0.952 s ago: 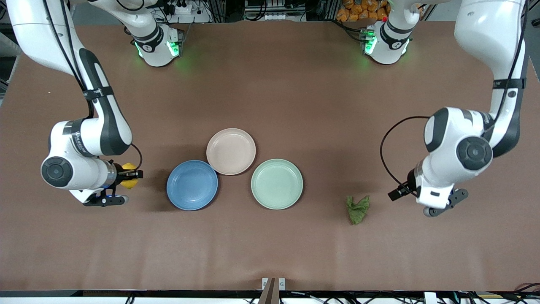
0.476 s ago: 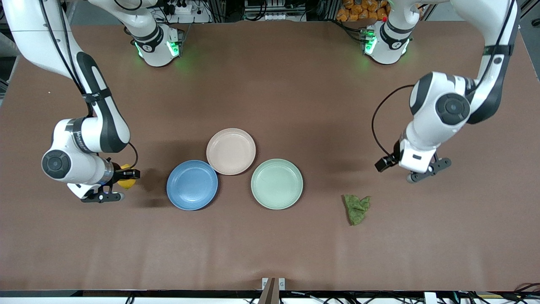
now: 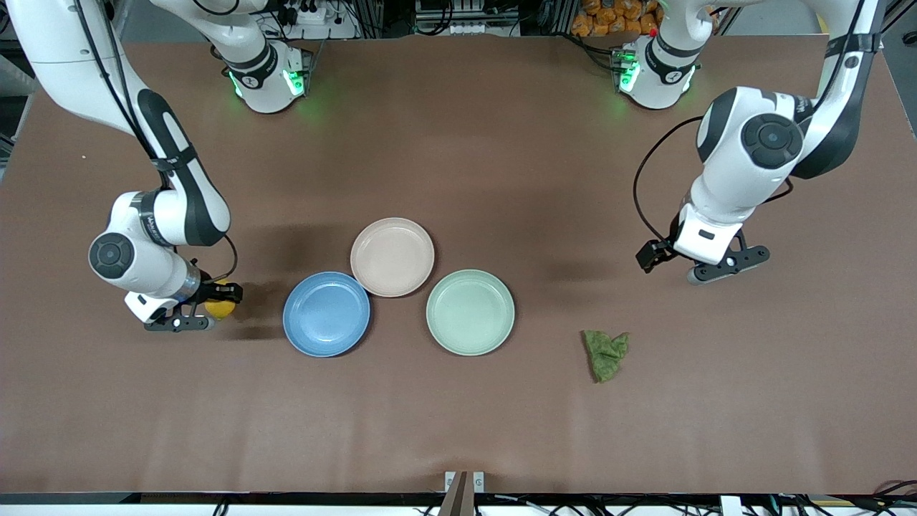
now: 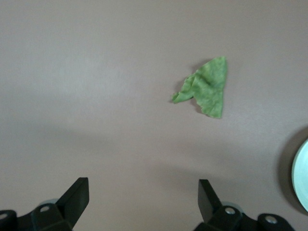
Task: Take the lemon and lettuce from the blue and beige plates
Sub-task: 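Raise the left gripper while the right gripper sets the lemon down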
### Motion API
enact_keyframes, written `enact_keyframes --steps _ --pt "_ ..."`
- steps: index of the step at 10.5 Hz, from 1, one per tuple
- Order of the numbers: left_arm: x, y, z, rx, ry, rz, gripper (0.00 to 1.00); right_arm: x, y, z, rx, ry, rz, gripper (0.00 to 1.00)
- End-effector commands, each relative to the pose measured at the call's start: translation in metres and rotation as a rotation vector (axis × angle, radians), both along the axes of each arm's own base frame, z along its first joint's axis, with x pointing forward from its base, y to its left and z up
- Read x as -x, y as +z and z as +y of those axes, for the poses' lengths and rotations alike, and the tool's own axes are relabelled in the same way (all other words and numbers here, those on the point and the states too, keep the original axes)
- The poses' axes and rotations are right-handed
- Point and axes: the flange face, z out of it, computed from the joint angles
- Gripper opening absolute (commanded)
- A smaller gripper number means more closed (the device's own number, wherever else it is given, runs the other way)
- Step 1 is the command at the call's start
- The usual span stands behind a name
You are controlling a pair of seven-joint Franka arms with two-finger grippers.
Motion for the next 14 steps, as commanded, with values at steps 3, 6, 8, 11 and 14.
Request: enact_keyframes --steps 3,6,8,11,14 --pt "-0.002 0.075 0.003 0.029 -0.093 0.006 1.0 0.027 -0.007 -0.023 -0.003 0.047 -0.03 0.21" --pt "0.005 0.124 0.001 0.049 -0.133 0.061 1.0 0.036 -0.019 -0.021 -0.007 0.049 -0.053 0.22" --pt "0.009 0.154 0.004 0.066 -0.171 0.077 1.0 0.039 -0.023 -0.021 -0.007 0.049 -0.053 0.22" --pt "0.02 0.196 0.005 0.054 -0.224 0.123 1.0 0.037 -0.017 -0.021 -0.006 0.047 -0.053 1.0" --pt "0.028 0.238 0.026 0.048 -0.243 0.051 1.0 0.032 0.005 -0.022 -0.006 0.042 -0.008 1.0"
